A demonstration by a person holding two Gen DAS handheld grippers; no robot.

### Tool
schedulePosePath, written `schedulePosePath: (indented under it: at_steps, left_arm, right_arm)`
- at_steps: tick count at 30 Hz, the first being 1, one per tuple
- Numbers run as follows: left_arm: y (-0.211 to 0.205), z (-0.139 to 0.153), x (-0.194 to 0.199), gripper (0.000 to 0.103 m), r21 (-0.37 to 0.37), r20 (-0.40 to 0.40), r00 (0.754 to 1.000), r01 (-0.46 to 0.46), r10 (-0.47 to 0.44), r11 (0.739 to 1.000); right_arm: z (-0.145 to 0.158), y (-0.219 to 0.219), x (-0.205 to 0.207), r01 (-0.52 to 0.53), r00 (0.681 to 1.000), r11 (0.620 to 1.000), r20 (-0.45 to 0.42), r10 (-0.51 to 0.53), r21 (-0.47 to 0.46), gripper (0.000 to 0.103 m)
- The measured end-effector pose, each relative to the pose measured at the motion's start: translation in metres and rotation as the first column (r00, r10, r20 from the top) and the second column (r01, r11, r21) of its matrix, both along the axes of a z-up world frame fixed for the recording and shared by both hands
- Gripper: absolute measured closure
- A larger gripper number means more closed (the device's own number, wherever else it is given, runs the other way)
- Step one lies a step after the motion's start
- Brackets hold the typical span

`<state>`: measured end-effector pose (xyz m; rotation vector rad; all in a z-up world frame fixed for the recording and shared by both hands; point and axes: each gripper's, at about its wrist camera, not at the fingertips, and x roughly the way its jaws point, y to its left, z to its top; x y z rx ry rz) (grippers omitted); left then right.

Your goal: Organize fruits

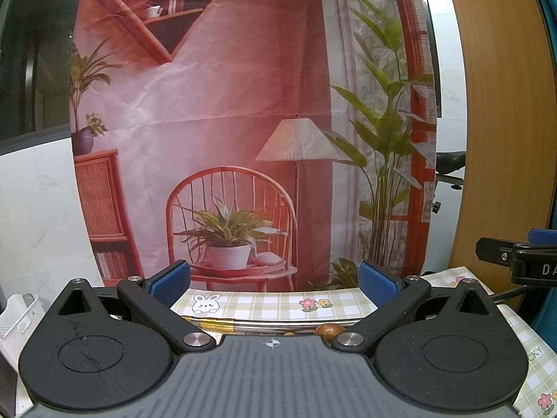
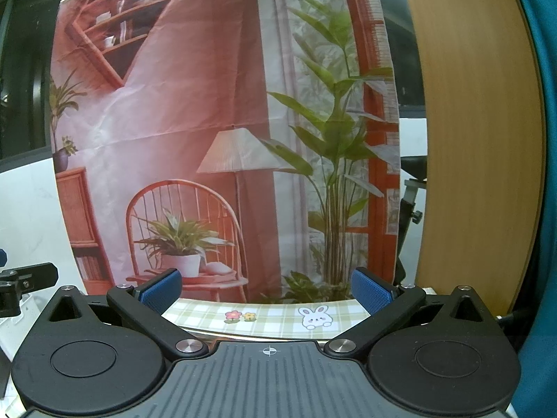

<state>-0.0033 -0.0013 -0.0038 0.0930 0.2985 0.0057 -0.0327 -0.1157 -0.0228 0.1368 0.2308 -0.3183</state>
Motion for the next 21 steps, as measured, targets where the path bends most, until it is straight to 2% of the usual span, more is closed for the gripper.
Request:
schedulePosePath:
  at_steps: [21]
  left_arm:
    - [-0.0004,-0.0003,0.003,0.0,0.001,-0.013,1.0,-0.016,0.016,1.0]
  right_arm:
    - [-0.0015,-0.0028,0.0002,0.0,1.0,1.0,-0.002,0.0,0.011,0.0]
